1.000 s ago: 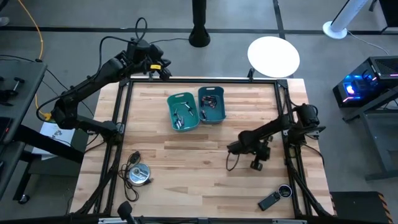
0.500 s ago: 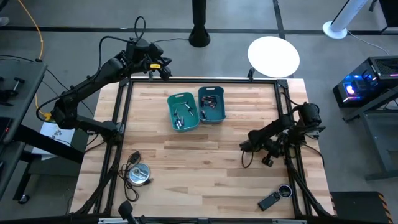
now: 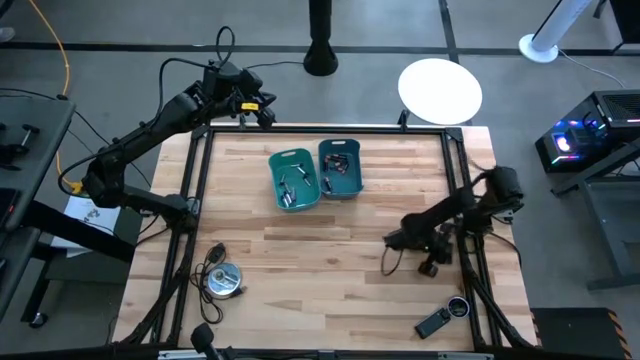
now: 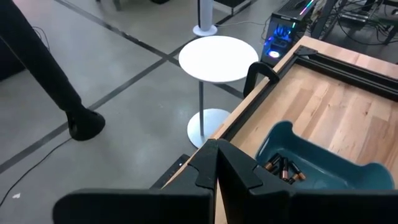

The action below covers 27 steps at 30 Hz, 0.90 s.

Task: Sort batteries
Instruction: Put the black battery into the blue bin

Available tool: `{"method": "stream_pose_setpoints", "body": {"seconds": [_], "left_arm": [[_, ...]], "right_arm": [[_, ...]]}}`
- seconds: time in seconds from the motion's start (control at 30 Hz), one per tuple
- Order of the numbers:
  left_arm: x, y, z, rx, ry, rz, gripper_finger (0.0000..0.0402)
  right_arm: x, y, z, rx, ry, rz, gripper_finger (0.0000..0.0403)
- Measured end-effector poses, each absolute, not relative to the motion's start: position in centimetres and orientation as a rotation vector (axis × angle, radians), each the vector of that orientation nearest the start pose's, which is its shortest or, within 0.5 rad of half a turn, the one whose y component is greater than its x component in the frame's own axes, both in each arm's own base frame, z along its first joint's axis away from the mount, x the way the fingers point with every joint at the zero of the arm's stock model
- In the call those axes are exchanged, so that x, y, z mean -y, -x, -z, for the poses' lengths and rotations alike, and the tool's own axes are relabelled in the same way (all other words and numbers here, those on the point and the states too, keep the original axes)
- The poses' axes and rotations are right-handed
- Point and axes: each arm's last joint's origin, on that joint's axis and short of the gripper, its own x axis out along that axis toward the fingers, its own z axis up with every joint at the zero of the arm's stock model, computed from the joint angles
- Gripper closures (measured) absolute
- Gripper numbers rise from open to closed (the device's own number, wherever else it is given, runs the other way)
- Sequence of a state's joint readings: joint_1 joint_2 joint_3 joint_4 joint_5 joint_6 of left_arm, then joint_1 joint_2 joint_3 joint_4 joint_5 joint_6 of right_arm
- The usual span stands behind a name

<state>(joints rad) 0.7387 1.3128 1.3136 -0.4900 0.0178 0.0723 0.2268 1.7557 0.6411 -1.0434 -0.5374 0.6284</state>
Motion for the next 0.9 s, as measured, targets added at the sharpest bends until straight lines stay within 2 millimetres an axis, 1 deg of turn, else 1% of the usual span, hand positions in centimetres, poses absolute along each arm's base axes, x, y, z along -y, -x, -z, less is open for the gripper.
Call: {"method": "stream_pose_setpoints", "body": {"seconds": [0.03,0.07,0.17,0.27,0.43,0.57,0.67,0.8,0.9], "left_arm": [[-19.0,-21.0,-37.4,-0.489,0.117,-0.688,0.0402],[-19.0,-20.9,-37.3,-0.491,0.117,-0.688,0.0401],[-19.0,-20.9,-37.3,-0.495,0.118,-0.688,0.0401],[-19.0,-20.9,-37.3,-0.494,0.112,-0.689,0.0401],[-19.0,-21.0,-37.4,-0.485,0.104,-0.690,0.0402],[-19.1,-21.0,-37.4,-0.482,0.104,-0.690,0.0401],[-19.0,-21.0,-37.4,-0.481,0.109,-0.691,0.0402],[-19.0,-21.0,-37.4,-0.475,0.126,-0.695,0.0402],[-19.0,-21.0,-37.4,-0.476,0.127,-0.695,0.0401]], "right_arm": [[-5.7,-17.6,-10.0,-2.203,-0.635,0.251,0.0403],[-5.7,-18.2,-10.7,-2.146,-0.611,0.279,0.0403],[-5.5,-18.7,-12.5,-2.020,-0.629,0.440,0.0403],[-5.7,-18.7,-13.8,-1.952,-0.749,0.510,0.0403],[-7.0,-18.5,-14.7,-1.944,-0.912,0.486,0.0403],[-9.0,-18.4,-14.7,-2.031,-1.035,0.390,0.0403],[-11.0,-18.6,-14.9,-2.098,-1.163,0.225,0.0403],[-13.9,-19.2,-15.3,-2.095,-1.232,0.008,0.0403],[-15.7,-19.4,-15.7,-2.073,-1.259,-0.076,0.0403]]}}
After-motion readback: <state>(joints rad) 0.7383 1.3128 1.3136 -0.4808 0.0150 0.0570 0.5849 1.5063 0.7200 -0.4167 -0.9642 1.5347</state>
